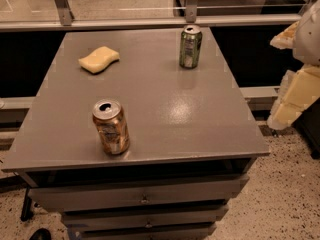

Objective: Move green can near orange can

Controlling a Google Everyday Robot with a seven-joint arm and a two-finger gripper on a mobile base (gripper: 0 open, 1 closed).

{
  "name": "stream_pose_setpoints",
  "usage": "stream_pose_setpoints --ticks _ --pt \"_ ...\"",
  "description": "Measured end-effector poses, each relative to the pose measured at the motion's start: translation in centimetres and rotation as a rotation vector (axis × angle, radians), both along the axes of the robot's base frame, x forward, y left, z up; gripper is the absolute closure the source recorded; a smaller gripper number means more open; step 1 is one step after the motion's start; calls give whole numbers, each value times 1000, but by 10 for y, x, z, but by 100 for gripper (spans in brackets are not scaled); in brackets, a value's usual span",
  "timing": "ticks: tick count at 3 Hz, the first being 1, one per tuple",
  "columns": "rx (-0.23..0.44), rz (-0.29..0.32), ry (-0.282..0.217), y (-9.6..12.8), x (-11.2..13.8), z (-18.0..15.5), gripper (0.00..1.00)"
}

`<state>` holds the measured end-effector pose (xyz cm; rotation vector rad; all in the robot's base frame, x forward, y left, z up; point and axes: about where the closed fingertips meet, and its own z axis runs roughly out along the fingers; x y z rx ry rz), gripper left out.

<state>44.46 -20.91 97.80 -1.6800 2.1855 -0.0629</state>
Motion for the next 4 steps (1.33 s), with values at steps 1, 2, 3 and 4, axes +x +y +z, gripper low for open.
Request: stream_pose_setpoints --ticks 1,2,3,4 --pt "83 14 -21 19 19 -10 0" --pt "207 40 -48 47 55 -33 0" --pt "302 39 -99 64 95 -57 0" --pt "411 -12 -174 66 146 -66 0"
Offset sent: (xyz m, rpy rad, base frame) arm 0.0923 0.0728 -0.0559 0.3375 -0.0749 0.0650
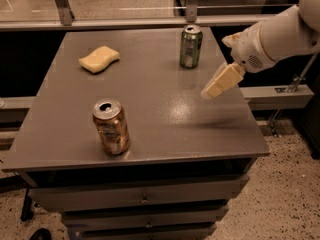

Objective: Move green can near orange can

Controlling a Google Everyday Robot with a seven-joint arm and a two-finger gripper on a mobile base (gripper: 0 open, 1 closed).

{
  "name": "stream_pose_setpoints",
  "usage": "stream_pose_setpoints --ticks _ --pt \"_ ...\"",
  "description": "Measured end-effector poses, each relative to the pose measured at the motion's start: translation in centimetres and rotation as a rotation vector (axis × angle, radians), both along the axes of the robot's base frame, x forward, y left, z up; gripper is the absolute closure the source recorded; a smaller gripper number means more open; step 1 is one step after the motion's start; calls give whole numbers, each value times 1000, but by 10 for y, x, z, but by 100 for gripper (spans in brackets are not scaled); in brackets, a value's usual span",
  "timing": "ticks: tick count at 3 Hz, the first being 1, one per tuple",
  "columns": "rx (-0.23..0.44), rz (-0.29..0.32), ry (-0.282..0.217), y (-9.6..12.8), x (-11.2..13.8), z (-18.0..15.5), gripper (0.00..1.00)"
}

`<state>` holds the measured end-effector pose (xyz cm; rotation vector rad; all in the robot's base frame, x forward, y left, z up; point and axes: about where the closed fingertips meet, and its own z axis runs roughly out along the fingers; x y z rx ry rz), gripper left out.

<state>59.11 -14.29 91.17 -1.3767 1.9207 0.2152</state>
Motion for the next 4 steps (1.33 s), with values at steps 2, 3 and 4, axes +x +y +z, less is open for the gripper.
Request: stream_pose_setpoints --ticks 2,3,4 --pt "230 -110 -108 21 88 6 0" --pt "310 -179 -139 17 115 3 0" --pt "390 -239 -162 13 139 -2 0"
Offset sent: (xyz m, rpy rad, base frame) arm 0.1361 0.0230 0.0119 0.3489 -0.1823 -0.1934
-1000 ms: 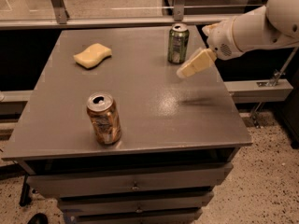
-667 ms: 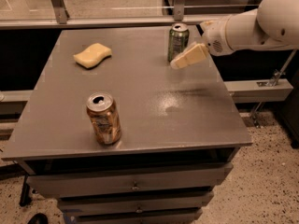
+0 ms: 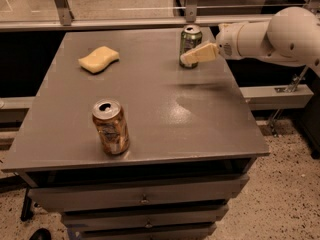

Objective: Move green can near orange can

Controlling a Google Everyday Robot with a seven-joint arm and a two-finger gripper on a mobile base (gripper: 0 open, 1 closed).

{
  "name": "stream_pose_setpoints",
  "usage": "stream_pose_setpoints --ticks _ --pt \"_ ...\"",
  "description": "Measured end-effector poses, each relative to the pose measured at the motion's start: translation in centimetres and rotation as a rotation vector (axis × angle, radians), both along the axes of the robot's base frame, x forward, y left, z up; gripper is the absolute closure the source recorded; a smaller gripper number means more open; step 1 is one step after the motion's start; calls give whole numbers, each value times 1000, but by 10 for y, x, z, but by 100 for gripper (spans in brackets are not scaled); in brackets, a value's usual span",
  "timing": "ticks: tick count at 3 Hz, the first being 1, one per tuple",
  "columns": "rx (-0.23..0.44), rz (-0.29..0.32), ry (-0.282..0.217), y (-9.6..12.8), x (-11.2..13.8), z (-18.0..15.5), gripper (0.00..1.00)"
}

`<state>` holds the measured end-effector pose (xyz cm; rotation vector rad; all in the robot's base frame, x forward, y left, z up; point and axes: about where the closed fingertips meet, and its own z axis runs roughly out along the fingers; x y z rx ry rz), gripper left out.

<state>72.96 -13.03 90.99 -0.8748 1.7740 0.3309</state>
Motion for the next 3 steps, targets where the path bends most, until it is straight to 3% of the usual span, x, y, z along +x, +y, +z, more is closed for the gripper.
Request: stream_pose_setpoints --ticks 1,2,3 --pt "82 -37 -11 -6 21 -5 0" --pt "165 -39 0 4 40 -12 0" --pt "207 -25 22 18 47 -21 0"
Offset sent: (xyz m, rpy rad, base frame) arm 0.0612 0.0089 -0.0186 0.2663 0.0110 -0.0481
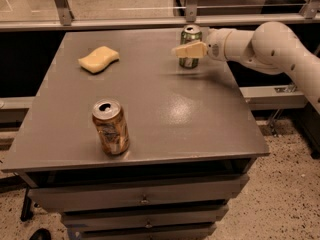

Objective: Move green can near orange can

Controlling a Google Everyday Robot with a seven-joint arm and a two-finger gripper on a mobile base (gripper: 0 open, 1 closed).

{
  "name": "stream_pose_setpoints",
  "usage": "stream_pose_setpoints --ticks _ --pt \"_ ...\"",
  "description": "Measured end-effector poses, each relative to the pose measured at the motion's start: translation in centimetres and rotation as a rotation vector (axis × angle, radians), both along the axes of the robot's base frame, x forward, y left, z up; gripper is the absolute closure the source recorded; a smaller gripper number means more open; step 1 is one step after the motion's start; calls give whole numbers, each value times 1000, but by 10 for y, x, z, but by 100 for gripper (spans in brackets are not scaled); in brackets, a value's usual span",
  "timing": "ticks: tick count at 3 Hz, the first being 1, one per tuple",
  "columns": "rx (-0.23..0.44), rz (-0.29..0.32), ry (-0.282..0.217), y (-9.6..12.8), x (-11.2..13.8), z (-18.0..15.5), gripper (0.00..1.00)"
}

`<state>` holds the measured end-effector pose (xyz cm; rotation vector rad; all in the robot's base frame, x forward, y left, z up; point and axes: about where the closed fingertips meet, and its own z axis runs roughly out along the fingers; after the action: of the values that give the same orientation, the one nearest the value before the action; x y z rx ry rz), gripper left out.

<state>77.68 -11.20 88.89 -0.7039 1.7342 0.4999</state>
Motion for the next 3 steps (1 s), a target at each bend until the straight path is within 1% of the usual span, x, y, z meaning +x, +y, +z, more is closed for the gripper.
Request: stream_pose_setpoints --ticks 1,2,3 --pt "2 18 7 7 -2 -4 15" --pt "-2 25 -13 8 -8 5 38" --pt "-4 8 -38 2 -18 25 62"
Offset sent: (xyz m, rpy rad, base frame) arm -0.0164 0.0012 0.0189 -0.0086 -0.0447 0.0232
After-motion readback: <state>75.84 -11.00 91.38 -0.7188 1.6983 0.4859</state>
